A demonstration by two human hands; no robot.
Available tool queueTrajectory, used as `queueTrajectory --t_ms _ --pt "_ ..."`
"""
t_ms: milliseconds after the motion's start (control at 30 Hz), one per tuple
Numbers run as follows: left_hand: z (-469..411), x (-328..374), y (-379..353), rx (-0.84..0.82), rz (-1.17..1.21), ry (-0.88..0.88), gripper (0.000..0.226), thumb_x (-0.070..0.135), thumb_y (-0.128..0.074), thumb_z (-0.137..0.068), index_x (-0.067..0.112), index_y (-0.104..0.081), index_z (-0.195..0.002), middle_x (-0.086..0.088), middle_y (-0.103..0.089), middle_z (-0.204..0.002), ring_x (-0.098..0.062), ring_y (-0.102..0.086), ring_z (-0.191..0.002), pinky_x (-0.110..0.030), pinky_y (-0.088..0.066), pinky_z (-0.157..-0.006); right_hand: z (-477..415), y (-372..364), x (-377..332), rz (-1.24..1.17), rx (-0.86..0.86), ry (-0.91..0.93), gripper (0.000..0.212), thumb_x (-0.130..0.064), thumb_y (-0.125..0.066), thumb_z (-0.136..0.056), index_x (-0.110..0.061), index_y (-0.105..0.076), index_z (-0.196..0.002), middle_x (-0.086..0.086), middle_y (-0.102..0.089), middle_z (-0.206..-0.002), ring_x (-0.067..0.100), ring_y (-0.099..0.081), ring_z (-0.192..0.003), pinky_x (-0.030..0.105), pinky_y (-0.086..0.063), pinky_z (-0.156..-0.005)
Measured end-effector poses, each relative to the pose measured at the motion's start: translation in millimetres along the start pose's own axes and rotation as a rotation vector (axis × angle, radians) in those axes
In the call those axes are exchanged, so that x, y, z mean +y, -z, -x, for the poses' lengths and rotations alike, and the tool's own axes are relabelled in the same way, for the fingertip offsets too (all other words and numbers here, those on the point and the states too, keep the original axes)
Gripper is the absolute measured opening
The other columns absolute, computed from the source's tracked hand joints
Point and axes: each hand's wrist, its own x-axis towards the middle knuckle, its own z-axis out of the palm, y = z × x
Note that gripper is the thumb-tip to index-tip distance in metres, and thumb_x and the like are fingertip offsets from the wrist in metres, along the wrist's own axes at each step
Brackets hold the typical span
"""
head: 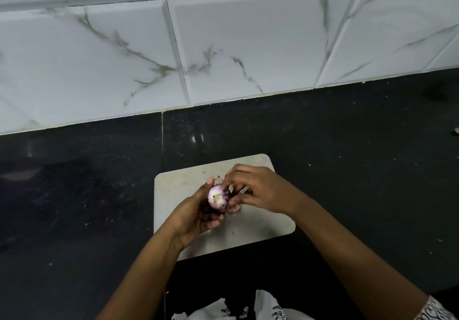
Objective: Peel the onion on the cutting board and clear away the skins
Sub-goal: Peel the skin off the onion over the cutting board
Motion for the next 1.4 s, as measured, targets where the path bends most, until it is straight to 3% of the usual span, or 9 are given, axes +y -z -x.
queueTrajectory --t_ms 333,433,533,633,800,1000,1100,1233,1400 --pt "0 11 -2 0.014 -0.172 0.014 0.054 0.049 -0.043 -0.094 0.001 -0.067 -0.088 -0.018 -0.067 -0.072 -0.019 -0.061 -0.05 -0.023 -0.052 -0.049 -3 -9 7 0.124 -0.034 0.068 0.016 -0.01 -0.068 -0.081 -0.009 -0.062 -0.095 0.005 -0.053 -0.11 0.016 -0.059 -0.085 0.034 -0.053 -0.072" --pt "0 12 -6 0.011 -0.126 0.016 0.051 0.049 -0.045 -0.093 0.003 -0.067 -0.086 -0.015 -0.066 -0.066 -0.018 -0.06 -0.049 -0.023 -0.052 -0.047 0 -9 9 -0.026 0.071 0.024 0.011 -0.012 -0.069 -0.081 -0.011 -0.061 -0.088 0.0 -0.055 -0.105 0.006 -0.057 -0.086 0.022 -0.052 -0.075" --pt "-2 14 -8 0.023 -0.134 0.005 0.055 0.052 -0.043 -0.092 0.002 -0.067 -0.088 -0.014 -0.066 -0.064 -0.019 -0.061 -0.049 -0.023 -0.053 -0.049 4 -11 8 -0.011 0.127 -0.024 0.02 -0.015 -0.066 -0.084 -0.018 -0.06 -0.102 -0.005 -0.055 -0.108 0.002 -0.056 -0.086 0.014 -0.05 -0.074" --pt "-3 13 -9 0.041 -0.144 0.007 0.057 0.054 -0.045 -0.09 0.002 -0.068 -0.086 -0.014 -0.069 -0.066 -0.019 -0.064 -0.051 -0.024 -0.054 -0.05 6 -15 12 0.069 0.095 -0.01 0.027 -0.015 -0.061 -0.087 -0.019 -0.059 -0.114 -0.001 -0.054 -0.115 0.001 -0.052 -0.09 0.019 -0.051 -0.076" --pt "-2 12 -7 0.017 -0.08 0.045 0.053 0.05 -0.052 -0.087 0.001 -0.068 -0.09 -0.014 -0.072 -0.069 -0.018 -0.067 -0.052 -0.022 -0.054 -0.049 6 -16 17 0.071 0.059 -0.036 0.028 -0.011 -0.06 -0.088 -0.016 -0.059 -0.115 0.0 -0.054 -0.117 0.007 -0.056 -0.095 0.03 -0.054 -0.081" --pt "0 11 -7 -0.02 0.0 0.107 0.05 0.048 -0.052 -0.089 0.0 -0.068 -0.089 -0.014 -0.072 -0.069 -0.017 -0.067 -0.05 -0.02 -0.054 -0.047 6 -14 17 -0.026 0.044 -0.023 0.007 -0.011 -0.061 -0.086 -0.01 -0.061 -0.094 -0.001 -0.054 -0.111 0.01 -0.057 -0.099 0.031 -0.051 -0.082" --pt "1 8 -6 -0.054 0.052 0.108 0.05 0.047 -0.051 -0.089 0.0 -0.068 -0.09 -0.016 -0.072 -0.072 -0.018 -0.069 -0.053 -0.021 -0.055 -0.047 9 -16 19 -0.154 0.089 -0.103 0.008 -0.008 -0.066 -0.083 -0.007 -0.063 -0.09 -0.004 -0.057 -0.104 0.007 -0.058 -0.095 0.02 -0.052 -0.079" --pt "1 6 -9 -0.086 0.119 0.046 0.046 0.046 -0.05 -0.09 0.004 -0.068 -0.097 -0.02 -0.073 -0.088 -0.022 -0.073 -0.068 -0.021 -0.055 -0.05 9 -25 12 -0.425 0.328 -0.397 0.018 -0.013 -0.075 -0.077 -0.011 -0.067 -0.093 0.0 -0.068 -0.087 0.009 -0.066 -0.078 0.011 -0.047 -0.06" --pt "4 8 -13 -0.114 0.152 -0.059 0.031 0.032 -0.048 -0.094 0.007 -0.066 -0.098 -0.015 -0.074 -0.081 -0.022 -0.073 -0.067 -0.021 -0.055 -0.047 3 -25 0 -0.368 0.408 -0.53 0.022 -0.02 -0.076 -0.076 -0.014 -0.073 -0.097 -0.004 -0.072 -0.079 -0.004 -0.061 -0.059 0.008 -0.045 -0.053"
